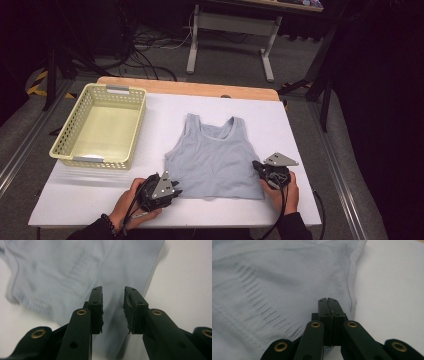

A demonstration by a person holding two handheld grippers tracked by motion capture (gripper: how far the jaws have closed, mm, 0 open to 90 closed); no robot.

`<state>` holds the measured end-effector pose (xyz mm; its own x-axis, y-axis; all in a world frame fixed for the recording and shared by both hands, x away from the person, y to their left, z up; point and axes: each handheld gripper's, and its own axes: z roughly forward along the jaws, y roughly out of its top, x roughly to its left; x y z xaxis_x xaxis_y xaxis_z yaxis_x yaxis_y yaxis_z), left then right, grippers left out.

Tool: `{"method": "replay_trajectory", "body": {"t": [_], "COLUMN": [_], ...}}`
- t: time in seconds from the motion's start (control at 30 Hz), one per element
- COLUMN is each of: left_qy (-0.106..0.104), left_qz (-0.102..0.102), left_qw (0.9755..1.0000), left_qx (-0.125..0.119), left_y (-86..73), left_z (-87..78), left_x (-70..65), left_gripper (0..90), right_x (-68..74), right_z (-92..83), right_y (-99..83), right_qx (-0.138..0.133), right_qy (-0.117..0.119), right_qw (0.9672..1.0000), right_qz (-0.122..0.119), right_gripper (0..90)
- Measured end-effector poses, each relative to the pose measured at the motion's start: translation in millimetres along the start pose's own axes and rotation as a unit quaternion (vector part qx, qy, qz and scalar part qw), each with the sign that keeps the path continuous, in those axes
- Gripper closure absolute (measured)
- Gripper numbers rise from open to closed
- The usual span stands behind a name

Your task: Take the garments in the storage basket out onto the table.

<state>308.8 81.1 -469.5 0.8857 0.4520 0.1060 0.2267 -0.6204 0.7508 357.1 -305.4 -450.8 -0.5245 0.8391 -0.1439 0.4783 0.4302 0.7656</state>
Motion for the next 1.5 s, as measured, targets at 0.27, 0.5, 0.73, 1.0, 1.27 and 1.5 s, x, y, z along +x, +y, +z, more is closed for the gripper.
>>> {"method": "replay_trajectory", "body": {"t": [0.27,0.5,0.73,1.0,1.27,1.5], "left_qy": [-0.017,-0.017,-0.020,-0.027,-0.036,-0.035], "left_qz": [-0.006,-0.004,-0.001,-0.006,-0.012,-0.015], "left_qw": [0.9998,0.9998,0.9998,0.9996,0.9993,0.9992], "left_qx": [-0.004,-0.007,-0.006,-0.007,-0.005,-0.007], "left_y": [-3.6,-4.3,-4.6,-4.7,-4.6,-4.5], "left_z": [-0.5,-0.5,-0.5,-0.3,-0.5,-0.8], "left_x": [5.9,5.2,5.4,7.2,9.6,9.7], "left_gripper": [70.7,71.4,73.9,74.8,75.2,74.9], "right_x": [-6.2,-16.0,-18.9,-27.3,-14.7,-12.0], "right_z": [0.7,3.8,8.3,-4.4,-10.2,-4.8], "right_y": [1.1,-1.8,-2.6,-6.5,-1.5,-6.3], "right_qx": [0.019,0.000,0.000,-0.035,-0.045,-0.014], "right_qy": [-0.029,-0.029,-0.016,-0.054,-0.016,-0.020], "right_qw": [0.9992,0.9990,0.9992,0.9964,0.9984,0.9996], "right_qz": [0.018,0.035,0.038,0.055,0.031,0.010], "right_gripper": [89.6,89.6,89.7,89.8,89.9,89.8]}}
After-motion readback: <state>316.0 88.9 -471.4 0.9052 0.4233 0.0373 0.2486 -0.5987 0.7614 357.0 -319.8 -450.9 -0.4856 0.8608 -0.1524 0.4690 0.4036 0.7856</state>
